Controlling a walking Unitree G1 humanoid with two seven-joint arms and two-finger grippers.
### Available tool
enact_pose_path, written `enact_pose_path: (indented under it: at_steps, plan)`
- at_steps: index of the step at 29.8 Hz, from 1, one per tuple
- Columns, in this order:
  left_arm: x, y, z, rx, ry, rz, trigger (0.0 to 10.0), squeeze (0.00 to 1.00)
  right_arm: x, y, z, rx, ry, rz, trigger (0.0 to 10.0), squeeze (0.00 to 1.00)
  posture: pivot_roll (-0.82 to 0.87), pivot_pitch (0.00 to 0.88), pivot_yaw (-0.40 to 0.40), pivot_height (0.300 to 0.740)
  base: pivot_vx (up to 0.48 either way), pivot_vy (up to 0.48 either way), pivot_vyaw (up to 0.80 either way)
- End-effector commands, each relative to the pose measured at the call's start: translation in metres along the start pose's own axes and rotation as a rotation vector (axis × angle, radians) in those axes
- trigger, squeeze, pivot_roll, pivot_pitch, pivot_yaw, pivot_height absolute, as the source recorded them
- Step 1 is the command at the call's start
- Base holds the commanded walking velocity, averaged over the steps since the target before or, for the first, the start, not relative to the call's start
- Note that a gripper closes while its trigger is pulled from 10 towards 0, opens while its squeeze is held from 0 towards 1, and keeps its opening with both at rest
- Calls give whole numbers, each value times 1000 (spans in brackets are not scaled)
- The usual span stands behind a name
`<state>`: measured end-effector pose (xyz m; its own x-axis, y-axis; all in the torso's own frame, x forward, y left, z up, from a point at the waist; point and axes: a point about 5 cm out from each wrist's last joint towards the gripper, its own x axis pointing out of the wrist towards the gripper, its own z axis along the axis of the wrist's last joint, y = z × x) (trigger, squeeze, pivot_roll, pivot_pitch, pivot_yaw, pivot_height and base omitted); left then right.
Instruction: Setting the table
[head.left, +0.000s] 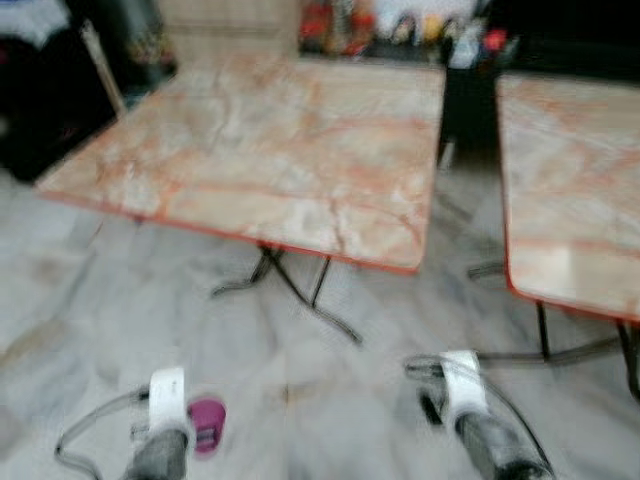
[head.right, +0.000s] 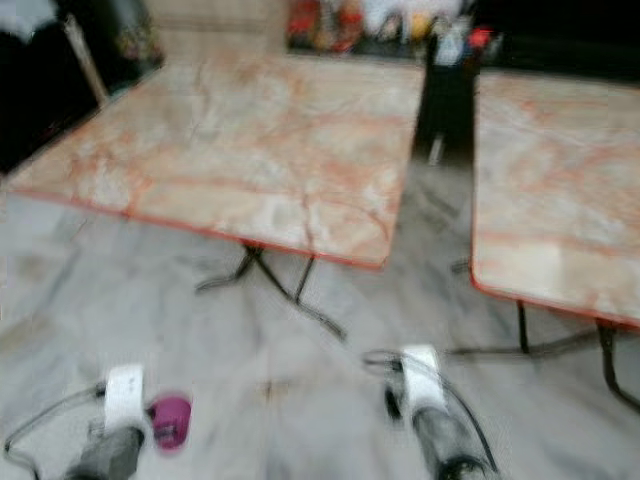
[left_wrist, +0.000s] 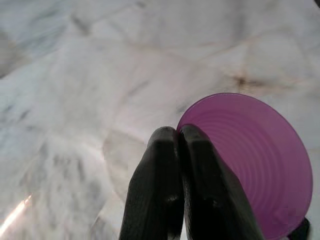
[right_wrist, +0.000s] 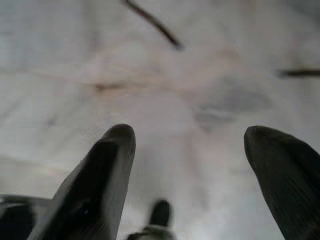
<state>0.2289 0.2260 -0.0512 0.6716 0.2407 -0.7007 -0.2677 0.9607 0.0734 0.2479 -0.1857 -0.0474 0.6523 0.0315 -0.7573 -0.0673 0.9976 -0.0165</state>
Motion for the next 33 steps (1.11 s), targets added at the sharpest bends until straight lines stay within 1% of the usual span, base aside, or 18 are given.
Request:
enact_pose_path:
  at_steps: [1, 5, 8, 13, 16, 26, 33]
  plan:
    - [0, -5, 0, 16, -3, -8, 10000, 0, -2, -9, -4, -5, 14, -22, 10000, 0, -33, 62, 64, 740, 0, -375, 500]
    - [0, -3, 1, 19, -13, -7, 10000, 0, -2, -9, -5, -12, 18, -26, 10000, 0, -33, 62, 64, 740, 0, -376, 530]
    - [0, -3, 1, 23, -17, -10, 10000, 0, -2, -9, -6, 14, 24, -40, 10000, 0, -33, 62, 64, 740, 0, -379, 0]
    - [0, -3, 1, 27, -17, -11, 10000, 0, -2, -10, -7, 19, 37, -55, 10000, 0, -31, 65, 63, 740, 0, -376, 0]
    - [0, -2, 1, 29, -17, -11, 10000, 0, -2, -11, -8, 3, 49, -66, 10000, 0, -31, 65, 63, 740, 0, -377, 0]
    - [0, -1, 1, 39, -17, -14, 10000, 0, -2, -10, -7, -5, 56, -55, 10000, 0, -29, 66, 65, 740, 0, -376, -689]
    - [0, -1, 2, 44, -18, -16, 10000, 0, -2, -10, -7, -1, 48, -57, 10000, 0, -29, 66, 66, 740, 0, -378, 0]
